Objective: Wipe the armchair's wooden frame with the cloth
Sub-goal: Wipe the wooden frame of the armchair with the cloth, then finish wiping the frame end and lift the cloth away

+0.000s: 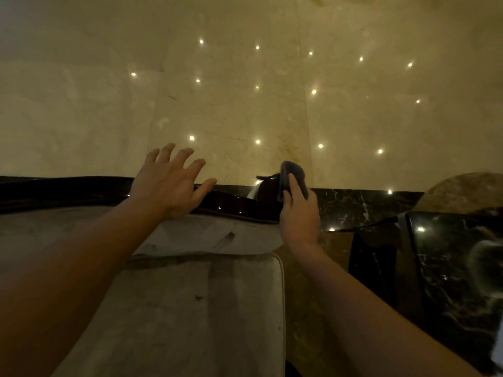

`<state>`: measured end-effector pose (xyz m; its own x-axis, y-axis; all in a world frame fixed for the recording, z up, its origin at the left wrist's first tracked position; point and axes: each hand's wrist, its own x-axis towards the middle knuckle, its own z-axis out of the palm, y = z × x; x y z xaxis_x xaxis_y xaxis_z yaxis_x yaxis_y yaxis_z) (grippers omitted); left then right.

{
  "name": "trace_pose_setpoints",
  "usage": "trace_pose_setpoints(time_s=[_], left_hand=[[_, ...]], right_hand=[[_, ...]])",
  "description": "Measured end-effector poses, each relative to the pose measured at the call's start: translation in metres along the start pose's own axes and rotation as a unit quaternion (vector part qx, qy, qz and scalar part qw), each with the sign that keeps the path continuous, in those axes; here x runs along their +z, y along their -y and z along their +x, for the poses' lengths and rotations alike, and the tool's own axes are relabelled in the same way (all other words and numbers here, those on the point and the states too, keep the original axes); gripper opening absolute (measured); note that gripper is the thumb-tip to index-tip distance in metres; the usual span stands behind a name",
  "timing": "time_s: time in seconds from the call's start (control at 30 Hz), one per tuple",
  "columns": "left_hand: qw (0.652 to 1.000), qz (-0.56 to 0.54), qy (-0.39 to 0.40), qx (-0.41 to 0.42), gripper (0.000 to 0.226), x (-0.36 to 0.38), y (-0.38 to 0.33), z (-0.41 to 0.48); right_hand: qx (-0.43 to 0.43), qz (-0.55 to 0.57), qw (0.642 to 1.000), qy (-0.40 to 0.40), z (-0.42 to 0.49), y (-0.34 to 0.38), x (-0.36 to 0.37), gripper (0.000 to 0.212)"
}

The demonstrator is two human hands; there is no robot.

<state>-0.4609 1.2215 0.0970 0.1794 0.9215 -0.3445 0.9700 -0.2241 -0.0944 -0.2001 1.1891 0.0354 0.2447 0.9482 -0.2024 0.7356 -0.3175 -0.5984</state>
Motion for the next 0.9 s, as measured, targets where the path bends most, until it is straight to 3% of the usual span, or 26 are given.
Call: trace_pose_setpoints(time_s=[0.07,0.13,0.2,0.23,0.27,0.3,0.33,0.37,0.43,0.47,0.5,0.53,0.63,0.83,0.9], left_hand=[[0.998,0.04,0.022,-0.052,0.081,-0.008,-0.011,-0.006],[0.992,0.054,0.029,-0.107,0.08,-0.016,-0.031,-0.019],[0.991,-0.04,-0.016,-0.129,0.076,-0.026,-0.062,-0.047],[0.981,-0.12,-0.045,-0.147,0.073,-0.028,-0.079,-0.065],[0.958,-0.211,-0.067,-0.18,0.071,-0.033,-0.095,-0.084],[0.916,-0.323,-0.067,-0.227,0.071,-0.037,-0.108,-0.104],[0.846,-0.452,-0.042,-0.279,0.073,-0.044,-0.117,-0.125],[0.739,-0.592,-0.001,-0.321,0.073,-0.049,-0.123,-0.147],[0.458,-0.83,0.083,-0.308,0.068,-0.059,-0.125,-0.198],[0.374,-0.878,0.09,-0.284,0.064,-0.06,-0.126,-0.23],[0.335,-0.899,0.073,-0.274,0.06,-0.06,-0.129,-0.258],[0.324,-0.905,0.037,-0.273,0.057,-0.058,-0.133,-0.286],[0.322,-0.887,-0.074,-0.321,0.049,-0.044,-0.159,-0.381],[0.158,-0.855,-0.284,-0.405,0.032,0.013,-0.26,-0.631],[0.123,-0.826,-0.333,-0.438,0.029,0.025,-0.299,-0.691]], right_hand=[[0.086,0.012,0.996,0.003,-0.03,0.01,-0.011,0.047],[0.1,0.036,0.992,0.068,-0.049,0.019,-0.027,0.045],[0.107,0.141,0.973,0.148,-0.067,0.028,-0.059,0.04],[0.143,0.247,0.938,0.195,-0.076,0.033,-0.075,0.038],[0.183,0.358,0.88,0.252,-0.085,0.039,-0.091,0.037],[0.214,0.45,0.811,0.306,-0.094,0.044,-0.106,0.036],[0.23,0.508,0.751,0.353,-0.104,0.047,-0.119,0.04],[0.232,0.532,0.713,0.392,-0.115,0.05,-0.13,0.047],[0.224,0.528,0.674,0.466,-0.141,0.053,-0.145,0.069],[0.223,0.508,0.669,0.494,-0.159,0.055,-0.151,0.076],[0.217,0.478,0.675,0.519,-0.175,0.057,-0.155,0.076],[0.204,0.441,0.686,0.541,-0.193,0.059,-0.158,0.068],[0.131,0.345,0.716,0.592,-0.263,0.063,-0.166,0.04],[0.049,0.22,0.687,0.691,-0.464,0.036,-0.178,0.037],[0.048,0.187,0.655,0.73,-0.518,0.021,-0.173,0.031]])
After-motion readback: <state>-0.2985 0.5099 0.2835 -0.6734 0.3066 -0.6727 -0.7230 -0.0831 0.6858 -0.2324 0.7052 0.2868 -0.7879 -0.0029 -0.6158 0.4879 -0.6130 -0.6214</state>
